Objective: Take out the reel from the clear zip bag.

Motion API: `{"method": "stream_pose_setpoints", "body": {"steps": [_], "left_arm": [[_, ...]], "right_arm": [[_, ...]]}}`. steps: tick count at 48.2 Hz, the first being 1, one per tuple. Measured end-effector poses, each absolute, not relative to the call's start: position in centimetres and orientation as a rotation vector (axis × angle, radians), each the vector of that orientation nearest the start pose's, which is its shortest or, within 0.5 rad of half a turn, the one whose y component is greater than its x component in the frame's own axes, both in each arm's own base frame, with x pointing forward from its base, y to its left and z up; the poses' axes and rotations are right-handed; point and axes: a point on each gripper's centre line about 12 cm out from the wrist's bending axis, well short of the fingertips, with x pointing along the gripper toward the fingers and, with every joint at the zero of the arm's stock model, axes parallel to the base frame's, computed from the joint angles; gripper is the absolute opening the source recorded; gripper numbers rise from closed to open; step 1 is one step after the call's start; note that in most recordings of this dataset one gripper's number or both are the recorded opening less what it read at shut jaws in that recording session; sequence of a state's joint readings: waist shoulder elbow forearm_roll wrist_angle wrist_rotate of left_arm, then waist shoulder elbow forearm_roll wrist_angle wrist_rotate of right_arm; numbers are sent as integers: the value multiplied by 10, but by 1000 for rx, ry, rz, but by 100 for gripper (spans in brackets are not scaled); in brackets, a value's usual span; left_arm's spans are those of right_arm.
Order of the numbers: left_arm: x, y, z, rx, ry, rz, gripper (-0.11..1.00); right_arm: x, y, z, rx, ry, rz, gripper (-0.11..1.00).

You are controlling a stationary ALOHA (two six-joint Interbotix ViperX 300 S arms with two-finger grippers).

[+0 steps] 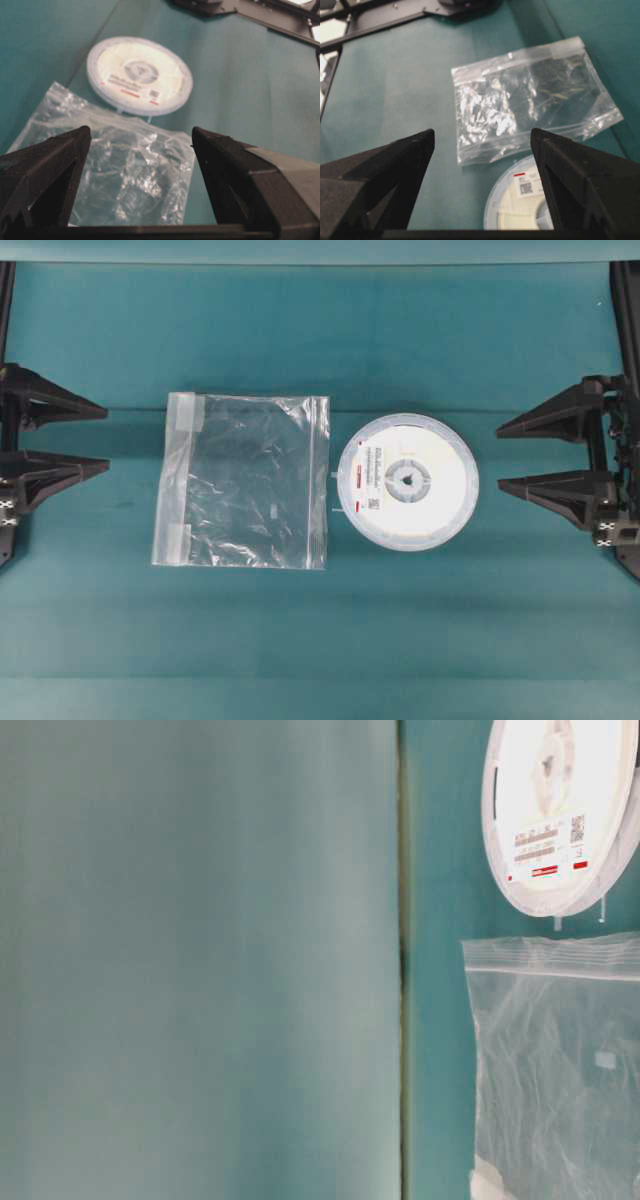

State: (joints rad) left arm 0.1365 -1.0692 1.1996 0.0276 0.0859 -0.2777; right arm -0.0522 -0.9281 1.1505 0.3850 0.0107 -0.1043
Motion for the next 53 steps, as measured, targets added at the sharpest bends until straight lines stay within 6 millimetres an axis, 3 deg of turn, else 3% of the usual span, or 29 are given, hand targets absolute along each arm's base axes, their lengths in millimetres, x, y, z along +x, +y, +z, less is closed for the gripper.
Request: {"method": "stream_pose_setpoints", "body": {"steps": [39,53], "left_arm": [[177,25,259,-262,198,165,89],[177,25,259,-164,205,154,88]], "right_arm": [[203,-10,262,286,223,-80,93],[203,-10,261,286,224,-80,93]]}}
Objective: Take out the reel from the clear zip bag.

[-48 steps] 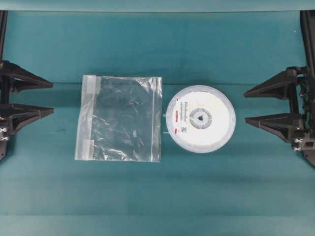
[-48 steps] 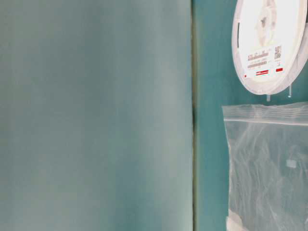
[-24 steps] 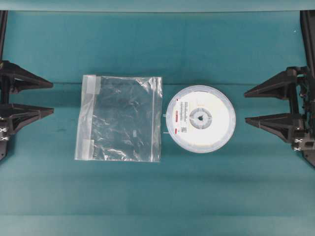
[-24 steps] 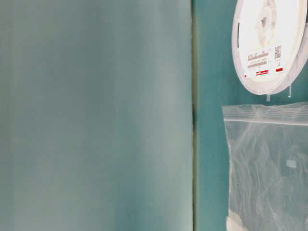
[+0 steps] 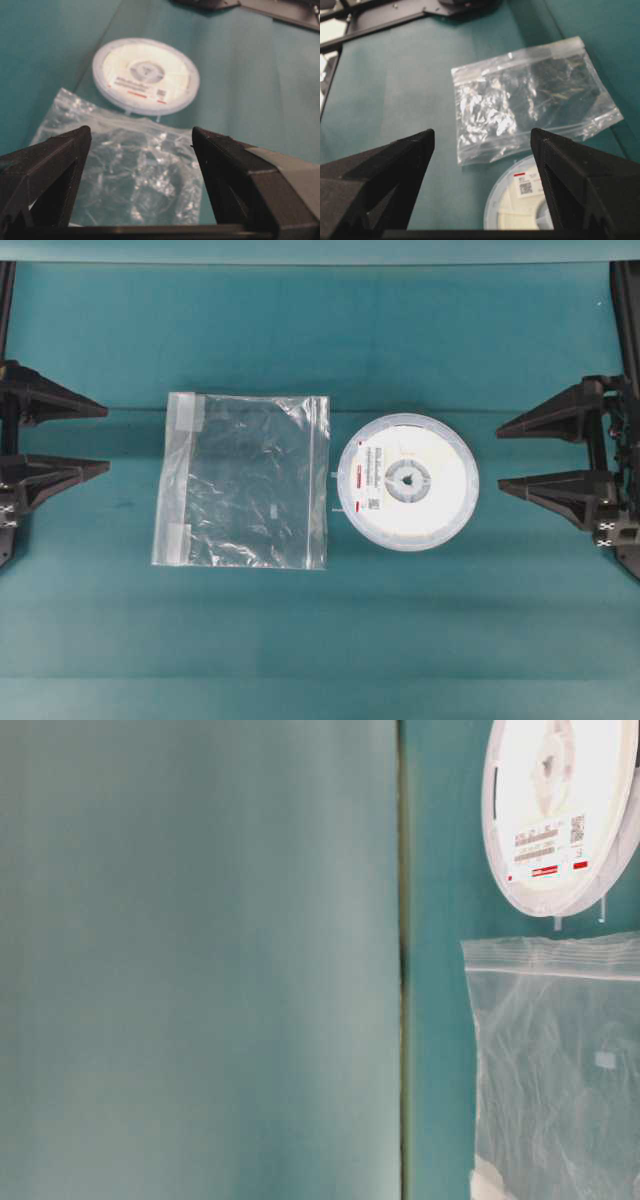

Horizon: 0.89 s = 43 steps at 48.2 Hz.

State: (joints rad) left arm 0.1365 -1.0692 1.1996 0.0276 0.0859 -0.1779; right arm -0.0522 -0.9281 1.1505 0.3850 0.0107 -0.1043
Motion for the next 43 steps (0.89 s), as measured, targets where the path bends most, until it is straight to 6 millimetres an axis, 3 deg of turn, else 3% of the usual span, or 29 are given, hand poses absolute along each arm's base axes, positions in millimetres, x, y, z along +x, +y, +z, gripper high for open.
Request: {"method": "stream_pose_setpoints", "body": {"steps": [43], "left_arm": [[177,25,260,-156,201,153,87]], "right_arm": [[203,-10,262,286,223,-80,93]]}}
